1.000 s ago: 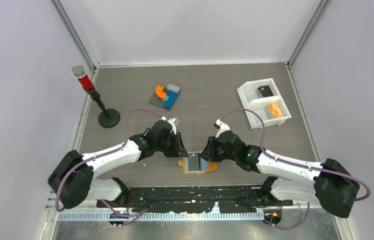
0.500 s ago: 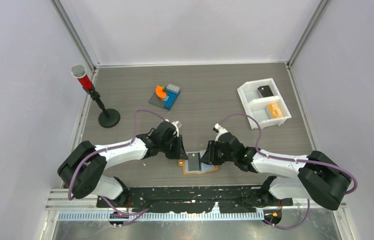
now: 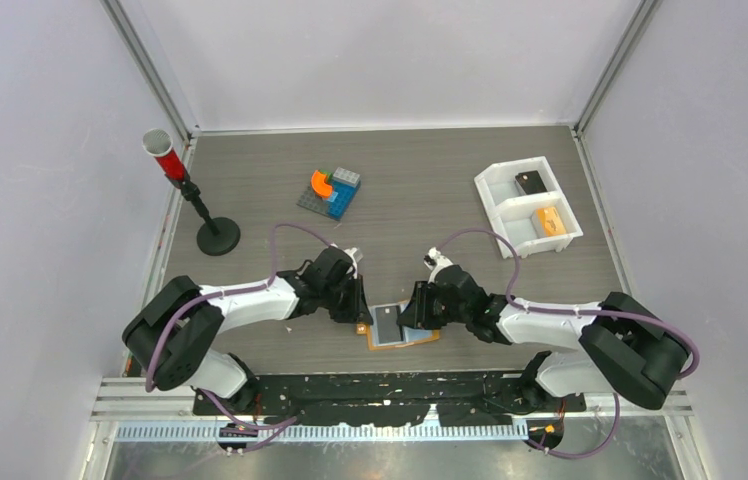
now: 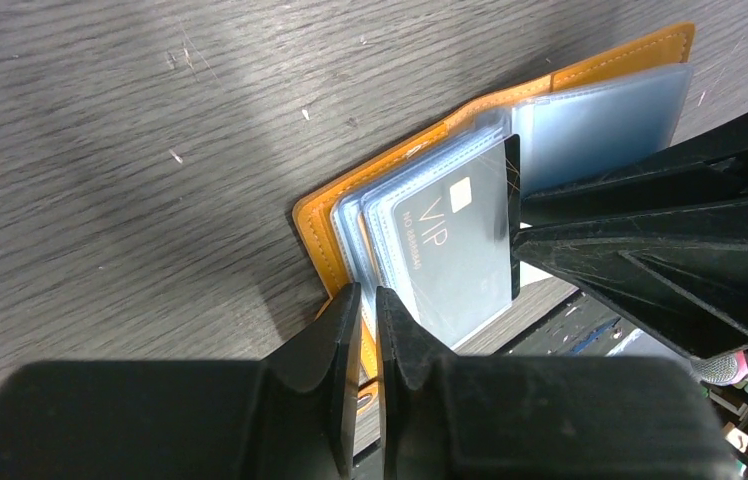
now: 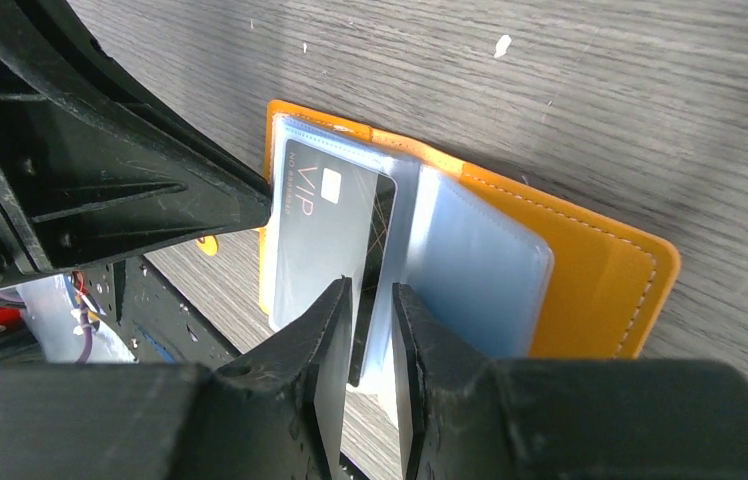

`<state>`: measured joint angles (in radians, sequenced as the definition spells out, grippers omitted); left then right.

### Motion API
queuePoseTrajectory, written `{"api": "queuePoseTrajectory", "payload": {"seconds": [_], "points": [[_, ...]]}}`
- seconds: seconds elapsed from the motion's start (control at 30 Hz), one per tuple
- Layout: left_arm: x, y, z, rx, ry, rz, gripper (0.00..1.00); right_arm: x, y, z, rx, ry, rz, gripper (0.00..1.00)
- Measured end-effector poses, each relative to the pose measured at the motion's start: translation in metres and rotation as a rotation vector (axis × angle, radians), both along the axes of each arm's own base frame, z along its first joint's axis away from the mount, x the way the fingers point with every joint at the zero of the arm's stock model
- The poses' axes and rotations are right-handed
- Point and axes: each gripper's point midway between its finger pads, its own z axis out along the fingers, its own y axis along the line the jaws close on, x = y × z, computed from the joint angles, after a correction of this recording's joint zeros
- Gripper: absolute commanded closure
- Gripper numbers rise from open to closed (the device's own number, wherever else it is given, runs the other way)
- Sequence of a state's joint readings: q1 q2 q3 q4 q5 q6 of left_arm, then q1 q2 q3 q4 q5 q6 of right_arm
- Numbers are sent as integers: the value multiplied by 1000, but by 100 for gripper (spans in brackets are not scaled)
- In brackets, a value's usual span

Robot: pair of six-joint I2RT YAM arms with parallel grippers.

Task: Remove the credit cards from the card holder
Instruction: Remove the credit card from the card holder.

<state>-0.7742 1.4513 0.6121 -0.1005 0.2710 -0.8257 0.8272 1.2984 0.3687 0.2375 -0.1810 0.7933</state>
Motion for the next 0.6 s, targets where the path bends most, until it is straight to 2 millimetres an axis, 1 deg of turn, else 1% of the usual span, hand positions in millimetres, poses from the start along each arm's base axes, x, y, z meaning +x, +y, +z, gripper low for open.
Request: {"api": "queuePoseTrajectory", "payload": {"seconds": [0.2, 0.27, 0.33, 0.37, 0.43, 0.6], "points": [[0, 0, 0, 0, -1, 0, 88, 1, 3, -2, 8, 4, 1, 72], [0, 0, 0, 0, -2, -1, 88, 1, 3, -2, 10, 6, 2, 76], [0, 0, 0, 0, -2, 0, 88, 1, 3, -2, 11, 8, 0, 91], [0, 0, 0, 0, -2, 0, 88, 1, 4, -3, 11, 8, 0, 93], [0, 0, 0, 1, -3, 0, 88, 2, 4, -2, 19, 13, -6, 95], [1, 2, -2, 12, -11, 0, 88, 5, 1, 4, 43, 13, -15, 95]]}}
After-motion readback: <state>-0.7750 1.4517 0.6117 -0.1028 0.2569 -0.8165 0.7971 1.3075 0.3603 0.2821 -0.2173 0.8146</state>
